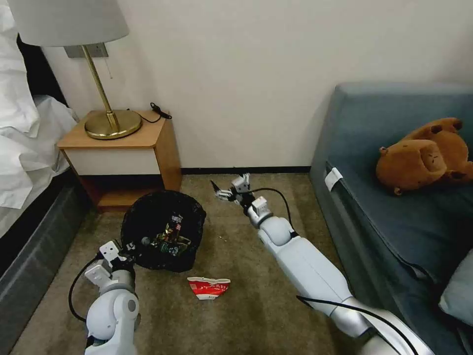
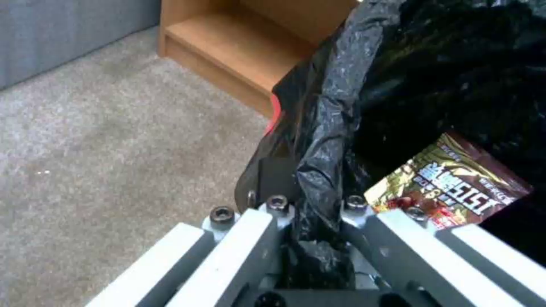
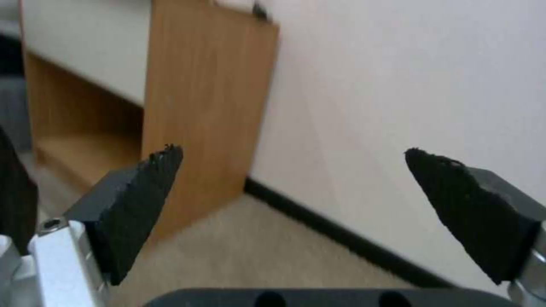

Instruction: Pick up the trash bin, then pick up the garbage on the floor and place it into the trash bin.

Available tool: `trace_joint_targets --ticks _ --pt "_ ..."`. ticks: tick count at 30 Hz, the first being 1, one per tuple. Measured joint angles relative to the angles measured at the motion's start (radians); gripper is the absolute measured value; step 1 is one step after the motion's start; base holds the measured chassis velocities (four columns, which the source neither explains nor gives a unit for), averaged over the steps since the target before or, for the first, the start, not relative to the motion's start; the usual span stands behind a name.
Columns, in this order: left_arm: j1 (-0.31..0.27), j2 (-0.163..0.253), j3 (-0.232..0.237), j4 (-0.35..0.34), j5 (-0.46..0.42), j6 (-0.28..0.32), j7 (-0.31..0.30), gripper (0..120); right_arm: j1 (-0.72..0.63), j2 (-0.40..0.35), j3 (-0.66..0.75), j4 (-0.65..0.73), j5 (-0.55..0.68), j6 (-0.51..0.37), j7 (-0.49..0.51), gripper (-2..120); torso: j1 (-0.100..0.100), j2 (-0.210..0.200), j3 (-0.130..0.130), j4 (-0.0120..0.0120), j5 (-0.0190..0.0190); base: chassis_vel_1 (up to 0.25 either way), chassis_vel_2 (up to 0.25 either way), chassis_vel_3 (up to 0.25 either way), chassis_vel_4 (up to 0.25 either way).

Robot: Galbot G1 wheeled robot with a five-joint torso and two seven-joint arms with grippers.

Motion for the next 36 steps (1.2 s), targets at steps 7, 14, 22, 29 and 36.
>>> trace_joint_targets --ticks 7,14,22,29,36 --pt "0.001 0.0 -0.006 -0.003 -0.004 -0.001 0.0 1 -0.011 -0.008 0.014 -0.101 -0.076 0.032 -0.105 100 0.0 0.0 0.0 0.0 -0.0001 0.0 0.0 0.0 0.0" --pt "0.001 -0.001 -0.013 -0.007 -0.006 -0.002 0.001 1 -0.02 -0.046 -0.023 -0.144 -0.133 0.059 -0.36 100 0.0 0.0 0.0 0.0 -0.0001 0.0 0.0 0.0 0.0" --pt "0.003 -0.009 -0.017 -0.005 -0.005 -0.006 0.002 1 -0.026 -0.07 -0.068 -0.132 -0.162 0.047 -0.658 100 0.0 0.0 0.0 0.0 -0.0002 0.0 0.0 0.0 0.0" --pt "0.004 -0.016 -0.022 -0.002 -0.003 -0.01 0.002 1 -0.021 -0.068 -0.139 -0.146 -0.154 0.033 -0.697 100 0.0 0.0 0.0 0.0 -0.0001 0.0 0.0 0.0 0.0" --pt "0.004 -0.028 -0.024 0.008 0.001 -0.02 0.006 1 -0.005 -0.056 -0.224 -0.198 -0.114 0.026 -0.693 100 0.0 0.0 0.0 0.0001 -0.0002 0.0 0.0 0.0 0.0"
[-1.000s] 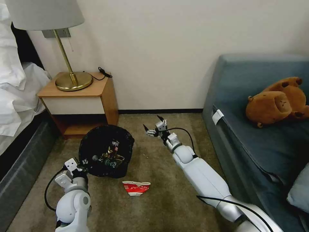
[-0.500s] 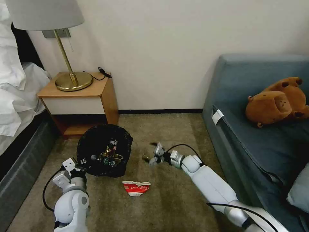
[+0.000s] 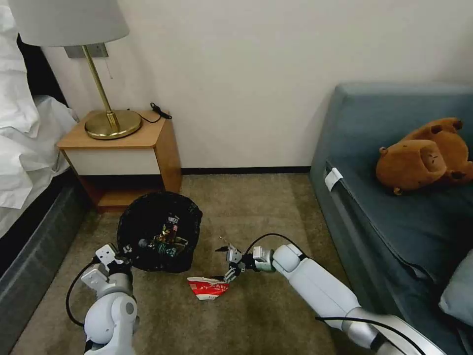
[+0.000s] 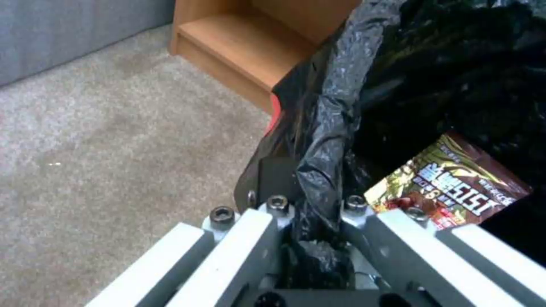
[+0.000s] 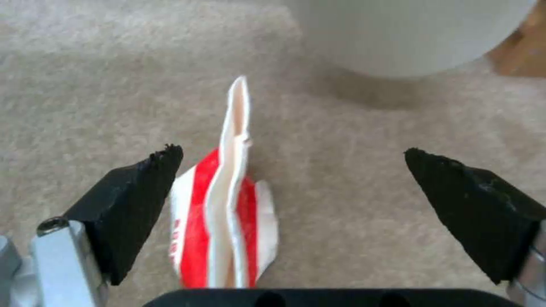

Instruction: Pick up the trash bin, then pick up the garbage on the floor and place it into the trash bin.

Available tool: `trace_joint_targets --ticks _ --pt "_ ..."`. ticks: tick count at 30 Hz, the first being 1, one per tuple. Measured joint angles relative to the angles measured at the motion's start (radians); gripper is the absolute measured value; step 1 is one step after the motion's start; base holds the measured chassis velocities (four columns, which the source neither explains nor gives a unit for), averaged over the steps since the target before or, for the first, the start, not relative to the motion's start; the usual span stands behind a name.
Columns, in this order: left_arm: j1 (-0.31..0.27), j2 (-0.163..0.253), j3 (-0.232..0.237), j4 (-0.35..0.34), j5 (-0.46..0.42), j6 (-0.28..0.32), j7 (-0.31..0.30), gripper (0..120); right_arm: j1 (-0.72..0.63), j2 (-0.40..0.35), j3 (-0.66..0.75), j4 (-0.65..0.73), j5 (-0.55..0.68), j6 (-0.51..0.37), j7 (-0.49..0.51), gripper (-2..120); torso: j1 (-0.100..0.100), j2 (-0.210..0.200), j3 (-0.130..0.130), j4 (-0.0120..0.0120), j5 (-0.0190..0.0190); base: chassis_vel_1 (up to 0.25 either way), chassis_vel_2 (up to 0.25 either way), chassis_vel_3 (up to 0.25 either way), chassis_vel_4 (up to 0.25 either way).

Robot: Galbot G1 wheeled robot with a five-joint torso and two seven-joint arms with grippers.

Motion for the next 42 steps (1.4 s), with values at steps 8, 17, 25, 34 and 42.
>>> trace_joint_targets --ticks 8,17,25,34,42 --pt "-0.006 -0.005 -0.005 0.004 -0.001 -0.002 0.001 1 0.001 0.045 0.025 -0.105 -0.026 0.035 0.009 100 0.0 0.0 0.0 -0.0001 0.0001 0.0 0.0 0.0 0.0" --pt "-0.007 -0.008 -0.003 0.003 0.0 -0.004 0.001 1 -0.001 0.069 0.076 -0.184 -0.093 0.074 0.011 100 0.0 0.0 0.0 -0.0001 0.0 0.0 0.0 0.0 0.0" --pt "-0.007 -0.008 -0.003 0.001 0.0 -0.006 0.001 1 -0.017 0.081 0.089 -0.208 -0.121 0.094 -0.008 100 0.0 0.0 0.0 -0.0001 0.0001 0.0 0.0 0.0 0.0" --pt "-0.008 -0.005 -0.005 0.004 -0.002 -0.007 0.005 1 -0.029 0.096 0.11 -0.233 -0.145 0.121 -0.028 95 0.0 0.0 0.0 -0.0001 0.0001 0.0 0.0 0.0 0.0" --pt "-0.02 -0.005 -0.004 0.007 -0.002 -0.007 0.004 1 -0.029 0.1 0.117 -0.232 -0.147 0.122 -0.056 66 0.0 0.0 0.0 -0.0001 0.0 0.0 0.0 0.0 0.0"
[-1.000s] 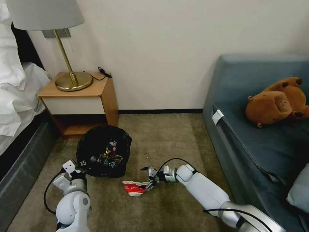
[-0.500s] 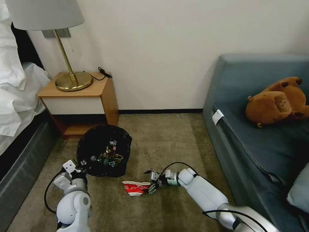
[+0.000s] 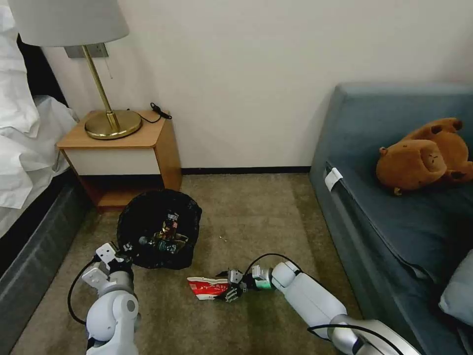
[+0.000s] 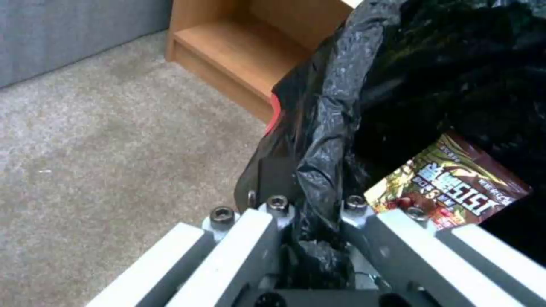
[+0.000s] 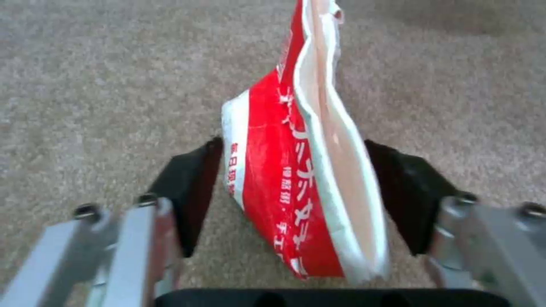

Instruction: Pick up the trash bin, then pick up the garbage on the floor and place it into the trash bin.

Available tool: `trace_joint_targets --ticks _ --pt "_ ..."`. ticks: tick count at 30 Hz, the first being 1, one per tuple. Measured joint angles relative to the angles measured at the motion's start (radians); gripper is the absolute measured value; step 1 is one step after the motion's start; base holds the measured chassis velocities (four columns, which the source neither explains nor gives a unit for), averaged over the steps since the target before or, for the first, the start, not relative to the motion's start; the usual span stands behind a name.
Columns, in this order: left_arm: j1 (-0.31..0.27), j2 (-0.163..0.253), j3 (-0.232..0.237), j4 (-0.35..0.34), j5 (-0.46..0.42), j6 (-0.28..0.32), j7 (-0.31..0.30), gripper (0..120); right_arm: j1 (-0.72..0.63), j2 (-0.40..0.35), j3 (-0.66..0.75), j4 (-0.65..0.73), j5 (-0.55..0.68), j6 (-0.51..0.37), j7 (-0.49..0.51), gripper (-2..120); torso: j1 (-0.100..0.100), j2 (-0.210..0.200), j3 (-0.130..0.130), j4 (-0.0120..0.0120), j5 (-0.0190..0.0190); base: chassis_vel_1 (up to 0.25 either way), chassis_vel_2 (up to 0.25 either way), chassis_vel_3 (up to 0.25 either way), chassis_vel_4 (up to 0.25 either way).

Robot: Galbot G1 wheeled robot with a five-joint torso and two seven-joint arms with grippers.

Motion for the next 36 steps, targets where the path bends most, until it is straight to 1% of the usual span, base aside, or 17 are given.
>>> trace_joint_targets --ticks 1,2,4,5,6,7,8,10,11,12,13,15,16,17,18,22,36 --pt "-0.001 0.0 0.0 0.001 0.0 0.0 0.0 1 -0.001 0.001 0.002 0.0 -0.002 0.0 0.0 61 0.0 0.0 0.0 0.0 0.0 0.0 0.0 0.0 0.0" --pt "-0.001 0.0 0.0 0.001 0.0 0.0 0.0 1 -0.001 0.001 0.002 0.0 -0.002 0.0 0.0 61 0.0 0.0 0.0 0.0 0.0 0.0 0.0 0.0 0.0" --pt "-0.002 -0.001 0.0 0.001 0.0 0.0 -0.001 1 -0.006 0.002 0.006 0.0 -0.011 0.004 0.0 45 0.0 0.0 0.0 0.0 0.0 0.0 0.0 0.0 0.0" --pt "-0.002 -0.001 0.0 0.001 0.0 0.0 -0.001 1 -0.006 0.002 0.006 0.0 -0.011 0.004 0.0 45 0.0 0.0 0.0 0.0 0.0 0.0 0.0 0.0 0.0" --pt "-0.002 -0.001 0.0 -0.001 0.0 0.0 -0.001 1 -0.009 0.002 0.008 0.001 -0.015 0.007 -0.001 42 0.0 0.0 0.0 0.0 0.0 0.0 0.0 0.0 0.0" --pt "-0.001 0.0 -0.001 -0.005 0.0 0.0 -0.001 1 -0.011 0.002 0.012 0.003 -0.02 0.011 -0.003 36 0.0 0.0 0.0 0.0 0.0 0.0 0.0 0.0 0.0" --pt "-0.001 0.0 -0.001 -0.005 0.0 0.0 -0.001 1 -0.011 0.002 0.012 0.003 -0.02 0.011 -0.003 36 0.0 0.0 0.0 0.0 0.0 0.0 0.0 0.0 0.0" --pt "0.0 0.0 -0.002 -0.008 0.0 0.0 -0.002 1 -0.013 0.002 0.018 0.009 -0.019 0.02 -0.004 25 0.0 0.0 0.0 0.0 0.0 0.0 0.0 0.0 0.0" --pt "0.0 0.0 -0.002 -0.008 0.0 0.0 -0.002 1 -0.013 0.002 0.018 0.009 -0.019 0.02 -0.004 25 0.0 0.0 0.0 0.0 0.0 0.0 0.0 0.0 0.0" --pt "0.001 0.0 -0.002 -0.009 0.0 0.0 -0.003 1 -0.016 0.0 0.019 0.016 -0.016 0.02 -0.006 20 0.0 0.0 0.0 0.0 0.0 0.0 0.0 0.0 0.0" --pt "0.0 0.0 -0.002 -0.01 0.0 0.0 -0.003 1 -0.018 -0.003 0.019 0.022 -0.011 0.02 -0.007 12 0.0 0.0 0.0 0.0 0.0 0.0 0.0 0.0 0.0" --pt "0.0 0.0 -0.002 -0.01 0.0 0.0 -0.003 1 -0.019 -0.003 0.019 0.023 -0.01 0.02 -0.007 10 0.0 0.0 0.0 0.0001 0.0 0.0 0.0 0.0 0.0" --pt "-0.003 -0.001 -0.002 -0.01 0.0 0.0 -0.003 1 -0.02 -0.004 0.017 0.024 -0.01 0.021 -0.007 2 0.0 0.0 0.0 0.0 0.0 0.0 0.0 0.0 0.0" --pt "-0.003 -0.001 -0.002 -0.01 0.0 0.0 -0.003 1 -0.02 -0.004 0.017 0.024 -0.01 0.021 -0.007 2 0.0 0.0 0.0 0.0 0.0 0.0 0.0 0.0 0.0" --pt "-0.003 -0.001 -0.002 -0.01 0.0 0.0 -0.003 1 -0.02 -0.004 0.015 0.024 -0.01 0.022 -0.007 0 0.0 0.0 0.0 0.0 0.0 0.0 0.0 0.0 0.0" --pt "-0.003 0.001 -0.005 -0.01 0.0 0.0 -0.003 1 -0.014 -0.005 0.01 0.024 -0.008 0.022 -0.007 0 0.0 0.0 0.0 0.0 0.0 0.0 0.0 0.0 0.0" --pt "-0.006 0.007 -0.012 -0.013 -0.004 0.0 -0.003 1 0.001 -0.036 0.0 0.084 0.07 0.009 0.005 0 0.0 0.0 0.0 0.0 0.0 0.0 0.0 0.0 0.0"
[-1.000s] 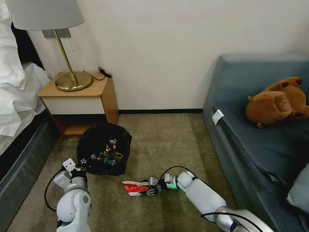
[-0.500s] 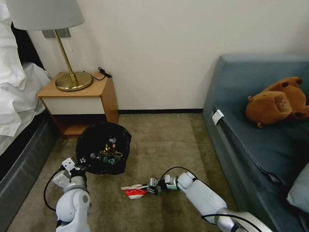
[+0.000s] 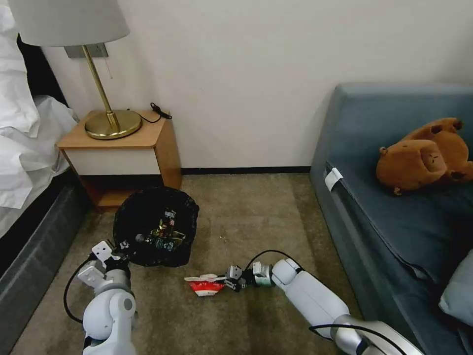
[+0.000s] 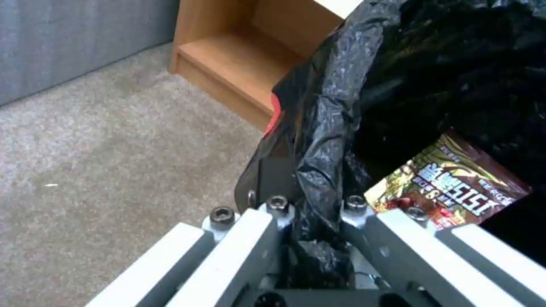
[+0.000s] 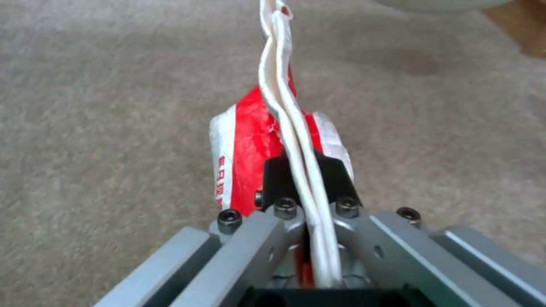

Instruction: Pick up the trash bin, then pick up the garbage on the floor and place it into the trash bin.

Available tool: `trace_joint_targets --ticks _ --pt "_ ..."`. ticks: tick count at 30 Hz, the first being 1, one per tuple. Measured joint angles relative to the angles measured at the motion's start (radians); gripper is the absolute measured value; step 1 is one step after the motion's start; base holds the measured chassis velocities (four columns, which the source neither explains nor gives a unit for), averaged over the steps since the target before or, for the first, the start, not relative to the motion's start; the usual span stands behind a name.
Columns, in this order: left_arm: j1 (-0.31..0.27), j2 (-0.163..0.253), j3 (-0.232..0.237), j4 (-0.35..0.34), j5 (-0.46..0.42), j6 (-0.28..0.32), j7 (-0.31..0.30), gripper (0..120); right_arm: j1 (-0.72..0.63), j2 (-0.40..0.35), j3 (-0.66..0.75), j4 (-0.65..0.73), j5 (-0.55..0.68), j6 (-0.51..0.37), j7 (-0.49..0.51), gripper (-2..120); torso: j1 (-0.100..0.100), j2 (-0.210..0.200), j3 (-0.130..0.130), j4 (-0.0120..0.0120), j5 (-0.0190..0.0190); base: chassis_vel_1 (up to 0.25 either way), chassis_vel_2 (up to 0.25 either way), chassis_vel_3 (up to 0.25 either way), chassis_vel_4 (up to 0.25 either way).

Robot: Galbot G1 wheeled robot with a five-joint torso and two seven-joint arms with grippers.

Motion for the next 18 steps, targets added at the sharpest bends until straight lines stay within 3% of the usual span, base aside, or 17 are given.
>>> trace_joint_targets --ticks 18 --pt "-0.023 0.003 0.012 0.021 0.0 0.0 -0.005 1 -0.016 -0.02 0.127 0.032 0.043 0.002 0.015 0 0.0 0.0 0.0 0.0 0.0001 0.0 0.0 0.0 0.0"
